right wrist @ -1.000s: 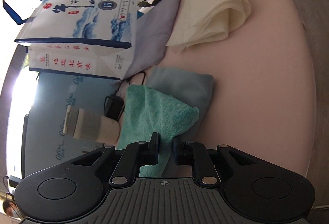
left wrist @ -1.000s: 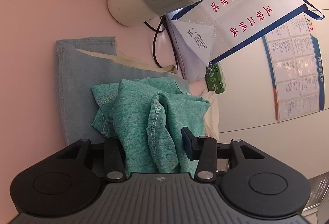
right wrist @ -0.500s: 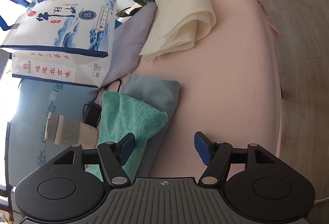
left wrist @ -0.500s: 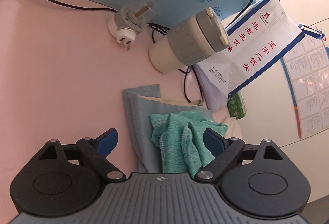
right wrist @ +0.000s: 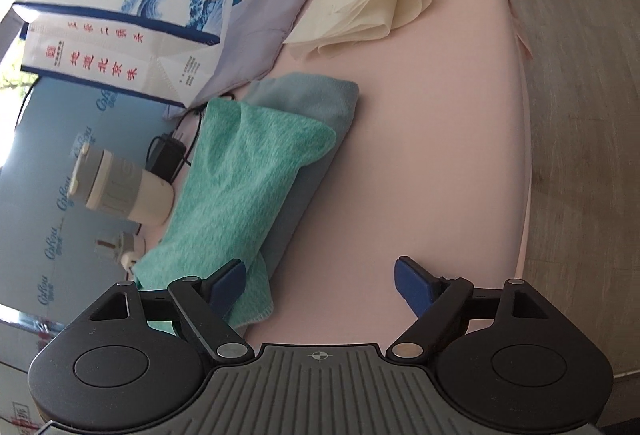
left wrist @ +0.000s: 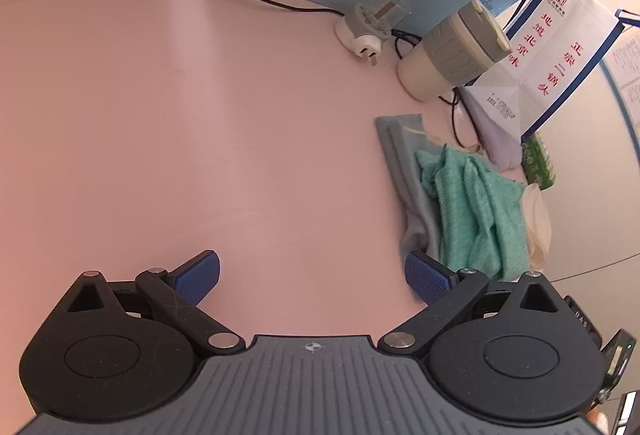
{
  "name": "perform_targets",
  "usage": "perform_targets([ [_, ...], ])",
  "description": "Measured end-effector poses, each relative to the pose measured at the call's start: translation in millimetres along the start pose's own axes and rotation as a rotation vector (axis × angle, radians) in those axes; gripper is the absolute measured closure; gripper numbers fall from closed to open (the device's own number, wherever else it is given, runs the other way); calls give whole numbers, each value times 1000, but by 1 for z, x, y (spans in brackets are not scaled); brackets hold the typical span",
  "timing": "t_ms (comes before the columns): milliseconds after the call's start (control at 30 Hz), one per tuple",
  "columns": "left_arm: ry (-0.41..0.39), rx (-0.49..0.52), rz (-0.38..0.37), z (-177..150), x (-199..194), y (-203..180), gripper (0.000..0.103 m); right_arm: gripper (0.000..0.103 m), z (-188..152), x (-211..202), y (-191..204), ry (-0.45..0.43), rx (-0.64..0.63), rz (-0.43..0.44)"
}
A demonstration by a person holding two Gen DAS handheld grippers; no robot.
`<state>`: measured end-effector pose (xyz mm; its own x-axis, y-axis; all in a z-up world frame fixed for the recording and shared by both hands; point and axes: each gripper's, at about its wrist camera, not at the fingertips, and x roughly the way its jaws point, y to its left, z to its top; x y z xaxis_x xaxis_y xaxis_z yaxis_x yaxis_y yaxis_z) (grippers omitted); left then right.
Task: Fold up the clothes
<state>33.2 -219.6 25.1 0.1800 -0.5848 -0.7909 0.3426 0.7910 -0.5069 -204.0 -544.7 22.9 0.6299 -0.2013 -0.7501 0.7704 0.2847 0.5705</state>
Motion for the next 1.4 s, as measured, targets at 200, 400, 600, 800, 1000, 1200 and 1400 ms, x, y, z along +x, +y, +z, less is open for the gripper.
perform_targets([
  [200,-23,18,113,-24,-30,35,3,15,-32,-3,35,43,-202,-85],
  [400,-45,-48,142,-41,-55,65,3,14,-63,-3,66,77,-358,-130],
  [600,-73,-109,171,-56,-77,87,3,10,-87,5,102,149,-489,-120],
  [800,-94,-185,215,-74,-96,109,3,10,-114,14,132,205,-627,-106],
  [1000,-119,-242,247,-89,-112,125,3,10,-137,25,156,255,-740,-87],
  [1200,-133,-282,277,-97,-123,135,3,7,-152,37,177,288,-824,-90],
  [1400,-135,-306,265,-101,-127,143,0,5,-168,45,191,306,-916,-103],
])
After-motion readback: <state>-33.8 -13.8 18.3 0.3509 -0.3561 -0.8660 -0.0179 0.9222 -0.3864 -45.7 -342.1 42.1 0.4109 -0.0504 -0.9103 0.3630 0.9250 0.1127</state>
